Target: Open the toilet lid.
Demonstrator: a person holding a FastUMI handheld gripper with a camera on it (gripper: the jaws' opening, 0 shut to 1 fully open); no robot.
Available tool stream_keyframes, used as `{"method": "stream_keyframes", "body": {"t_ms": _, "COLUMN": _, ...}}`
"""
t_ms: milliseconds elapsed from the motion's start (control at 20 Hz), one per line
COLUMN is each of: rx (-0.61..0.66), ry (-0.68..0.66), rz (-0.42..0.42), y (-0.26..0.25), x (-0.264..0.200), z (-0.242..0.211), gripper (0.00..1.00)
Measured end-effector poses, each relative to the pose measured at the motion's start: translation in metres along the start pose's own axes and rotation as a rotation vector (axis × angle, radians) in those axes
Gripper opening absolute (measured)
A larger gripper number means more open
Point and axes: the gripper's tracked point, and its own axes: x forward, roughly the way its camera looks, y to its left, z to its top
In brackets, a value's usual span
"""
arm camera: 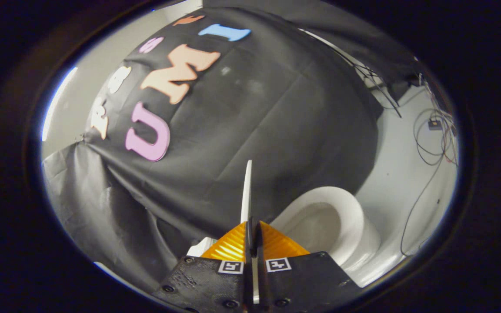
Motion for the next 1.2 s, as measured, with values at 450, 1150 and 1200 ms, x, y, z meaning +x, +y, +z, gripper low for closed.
{"method": "stream_keyframes", "body": {"t_ms": 450, "rx": -0.308, "ry": 0.008, "rz": -0.024, "y": 0.114, "x": 0.007, "z": -0.021, "gripper": 0.07}}
{"method": "stream_keyframes", "body": {"t_ms": 1150, "rx": -0.717, "ry": 0.073, "rz": 0.079, "y": 0.238, "x": 0.033, "z": -0.094, "gripper": 0.08}}
{"method": "stream_keyframes", "body": {"t_ms": 1200, "rx": -0.752, "ry": 0.078, "rz": 0.081, "y": 0.245, "x": 0.037, "z": -0.1, "gripper": 0.08}}
